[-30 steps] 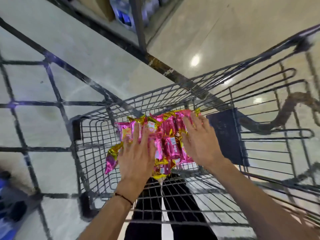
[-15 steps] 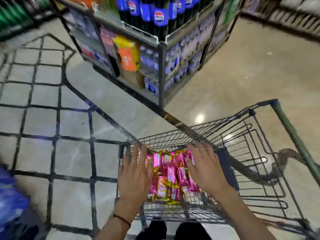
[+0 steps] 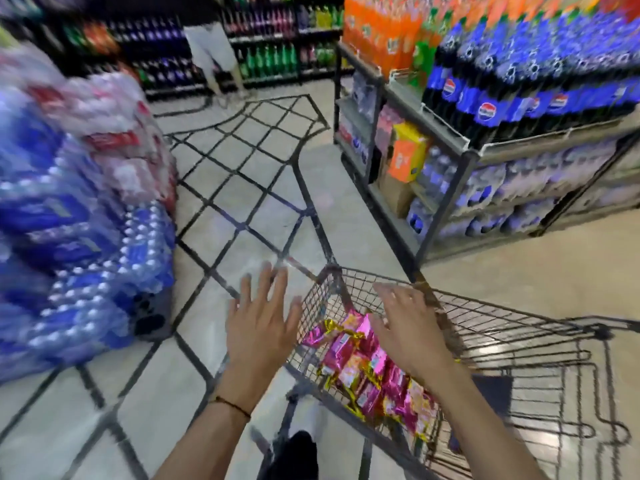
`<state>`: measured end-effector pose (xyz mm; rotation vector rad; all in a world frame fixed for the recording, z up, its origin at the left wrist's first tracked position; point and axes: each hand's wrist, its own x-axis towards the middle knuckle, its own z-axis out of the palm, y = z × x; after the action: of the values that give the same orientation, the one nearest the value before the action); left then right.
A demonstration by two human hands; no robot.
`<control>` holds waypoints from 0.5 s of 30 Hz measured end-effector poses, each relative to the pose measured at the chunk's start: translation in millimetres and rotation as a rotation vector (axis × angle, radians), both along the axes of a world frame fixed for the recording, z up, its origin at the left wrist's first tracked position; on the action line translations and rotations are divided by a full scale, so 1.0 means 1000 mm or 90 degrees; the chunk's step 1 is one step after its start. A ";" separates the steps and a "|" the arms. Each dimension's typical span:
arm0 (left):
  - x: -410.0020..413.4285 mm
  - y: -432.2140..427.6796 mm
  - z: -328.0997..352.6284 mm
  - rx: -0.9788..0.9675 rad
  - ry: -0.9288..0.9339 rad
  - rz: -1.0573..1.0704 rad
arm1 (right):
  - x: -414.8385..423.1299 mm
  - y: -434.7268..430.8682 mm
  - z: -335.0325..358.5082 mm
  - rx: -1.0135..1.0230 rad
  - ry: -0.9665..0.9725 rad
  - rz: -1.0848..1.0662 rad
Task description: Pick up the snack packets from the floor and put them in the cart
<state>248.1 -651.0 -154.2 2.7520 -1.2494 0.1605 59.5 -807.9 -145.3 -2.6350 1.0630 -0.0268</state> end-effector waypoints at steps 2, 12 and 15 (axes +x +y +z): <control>-0.007 0.042 0.004 -0.022 0.000 0.086 | 0.010 0.018 0.006 0.006 -0.002 0.084; -0.031 0.222 0.028 -0.039 -0.029 0.376 | 0.086 0.139 0.015 -0.010 -0.017 0.383; -0.038 0.270 0.034 -0.010 -0.038 0.432 | 0.107 0.180 0.012 0.006 -0.005 0.438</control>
<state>209.7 -381.3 -119.9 3.0517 -0.2711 0.3040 166.2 -627.7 -133.2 -2.8376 0.1113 0.1150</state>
